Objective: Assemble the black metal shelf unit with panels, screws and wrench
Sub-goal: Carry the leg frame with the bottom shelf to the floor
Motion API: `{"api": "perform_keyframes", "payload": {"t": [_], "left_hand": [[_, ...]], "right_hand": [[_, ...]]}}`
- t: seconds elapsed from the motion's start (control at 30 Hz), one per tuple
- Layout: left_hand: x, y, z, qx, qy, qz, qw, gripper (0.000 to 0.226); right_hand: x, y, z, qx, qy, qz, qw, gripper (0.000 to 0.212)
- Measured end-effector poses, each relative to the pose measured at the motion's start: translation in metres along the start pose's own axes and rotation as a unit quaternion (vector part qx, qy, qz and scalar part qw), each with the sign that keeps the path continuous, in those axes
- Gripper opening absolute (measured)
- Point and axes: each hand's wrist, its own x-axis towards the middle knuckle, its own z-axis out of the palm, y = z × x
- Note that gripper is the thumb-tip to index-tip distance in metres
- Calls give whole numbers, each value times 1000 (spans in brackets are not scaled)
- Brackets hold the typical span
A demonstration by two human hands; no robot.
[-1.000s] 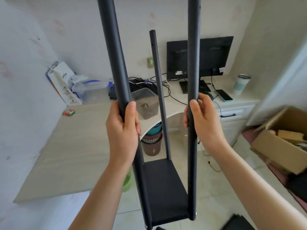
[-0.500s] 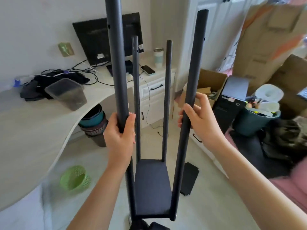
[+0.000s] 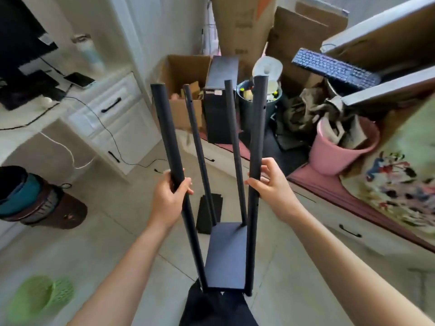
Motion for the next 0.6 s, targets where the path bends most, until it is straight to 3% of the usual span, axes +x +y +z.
{"api": "perform_keyframes", "payload": {"t": [0.13, 0.37, 0.6], "left_hand": [[21, -22, 45, 28, -109, -56, 992, 15], [56, -54, 122, 108, -285, -75, 949, 23], [64, -116, 183, 194, -315, -79, 926, 34]], "right_hand": [[-1, 47, -33, -14, 69, 58, 996, 30], [-6, 124, -71, -46, 186, 174, 966, 29], [-5, 198, -84, -49, 237, 252, 937, 39]]}}
